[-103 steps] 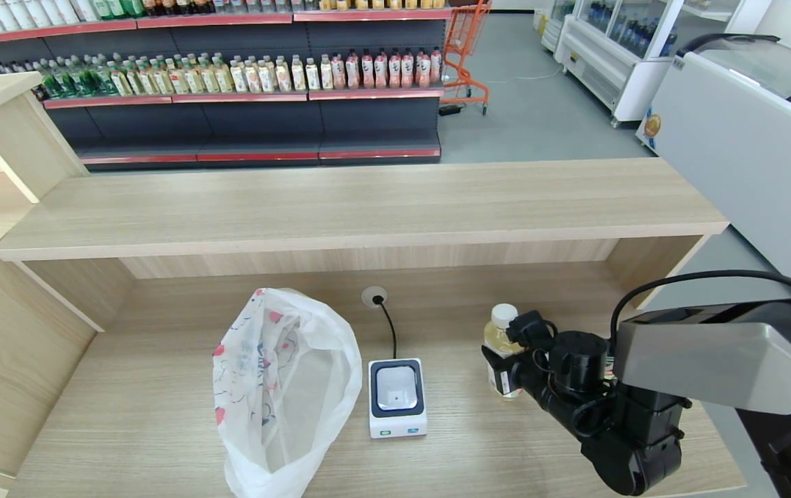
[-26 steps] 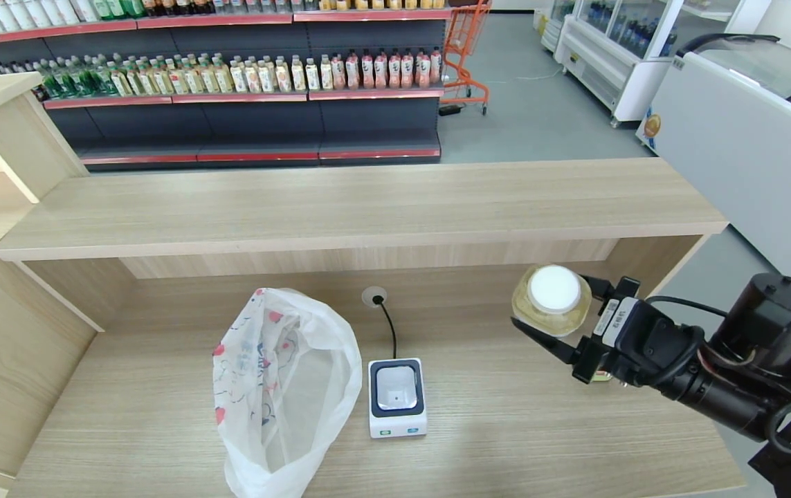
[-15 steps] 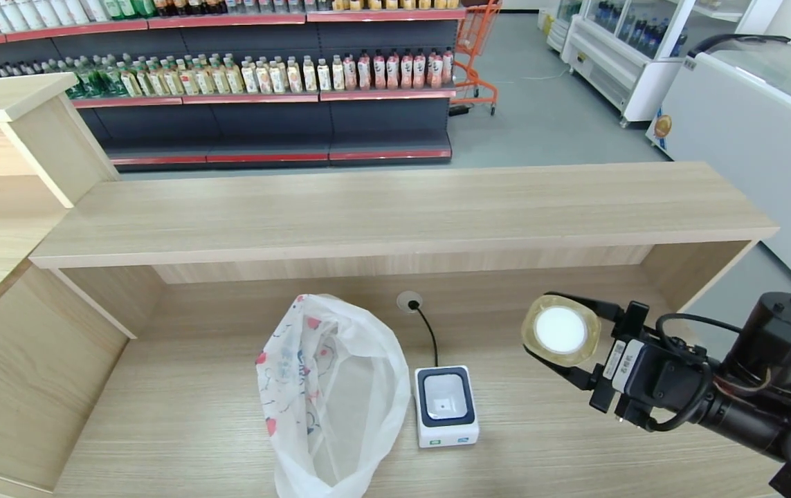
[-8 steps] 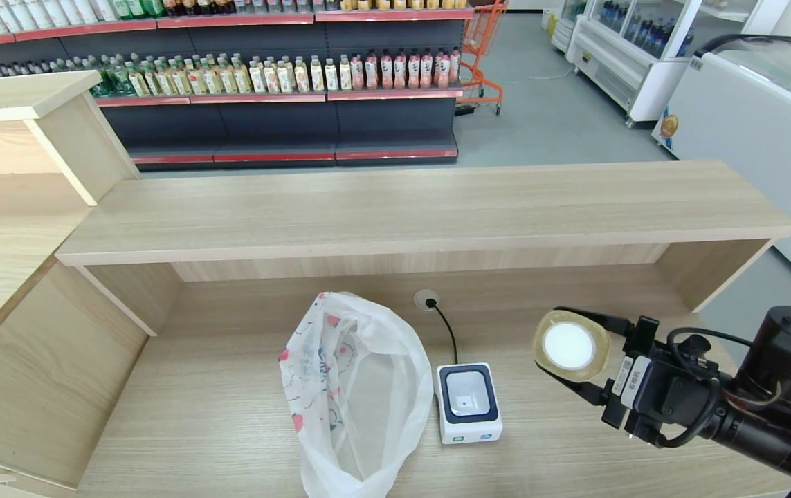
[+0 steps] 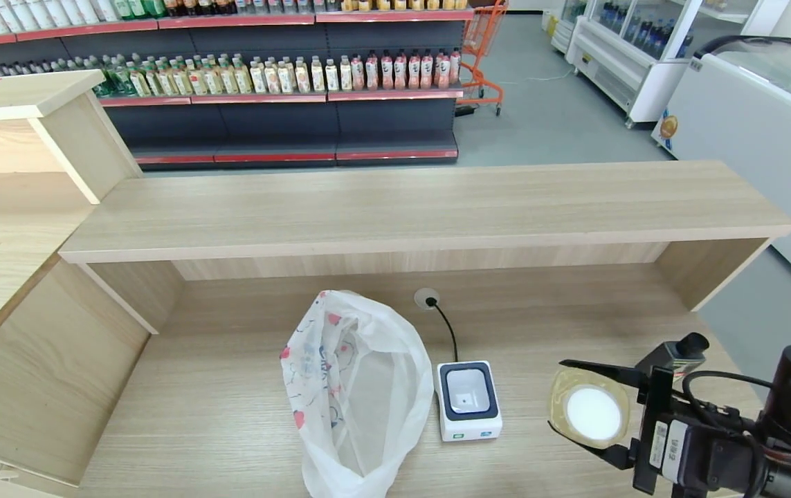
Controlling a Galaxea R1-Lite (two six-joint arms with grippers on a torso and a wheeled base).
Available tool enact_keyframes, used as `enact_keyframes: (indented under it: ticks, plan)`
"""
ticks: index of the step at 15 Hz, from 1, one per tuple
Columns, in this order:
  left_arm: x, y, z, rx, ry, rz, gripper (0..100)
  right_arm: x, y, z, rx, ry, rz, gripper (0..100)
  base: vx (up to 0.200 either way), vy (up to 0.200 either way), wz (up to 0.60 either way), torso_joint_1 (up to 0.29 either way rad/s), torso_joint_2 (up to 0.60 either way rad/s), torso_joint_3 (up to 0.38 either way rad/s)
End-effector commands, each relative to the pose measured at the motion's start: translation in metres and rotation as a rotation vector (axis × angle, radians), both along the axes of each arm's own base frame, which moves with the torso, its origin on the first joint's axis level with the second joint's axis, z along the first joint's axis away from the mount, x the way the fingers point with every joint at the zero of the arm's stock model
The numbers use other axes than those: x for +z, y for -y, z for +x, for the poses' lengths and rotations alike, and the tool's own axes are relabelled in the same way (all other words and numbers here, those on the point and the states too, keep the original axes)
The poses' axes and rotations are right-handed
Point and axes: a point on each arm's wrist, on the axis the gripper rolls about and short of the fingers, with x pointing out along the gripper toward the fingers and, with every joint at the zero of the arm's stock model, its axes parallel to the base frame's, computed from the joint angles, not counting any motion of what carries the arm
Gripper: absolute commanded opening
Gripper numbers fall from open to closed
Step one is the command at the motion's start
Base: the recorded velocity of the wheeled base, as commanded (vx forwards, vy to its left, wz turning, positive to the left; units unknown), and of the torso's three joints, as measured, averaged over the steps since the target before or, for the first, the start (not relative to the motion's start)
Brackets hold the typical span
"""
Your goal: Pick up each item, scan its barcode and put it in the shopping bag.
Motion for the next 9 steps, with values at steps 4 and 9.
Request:
enact_keyframes:
  ticks: [4, 9]
  plan:
    - [0.000, 0.000, 0.000, 0.001, 0.000, 0.000, 100, -0.028, 0.005, 0.015, 0.160, 0.029, -0.074, 0, 0.000, 0.000, 0.00, 0.000, 0.00, 0.000]
    - [0.000, 0.000, 0.000, 0.001, 0.000, 0.000, 100, -0.053, 0.014, 0.061, 0.194, 0.135, -0.135, 0, 0.000, 0.000, 0.00, 0.000, 0.00, 0.000]
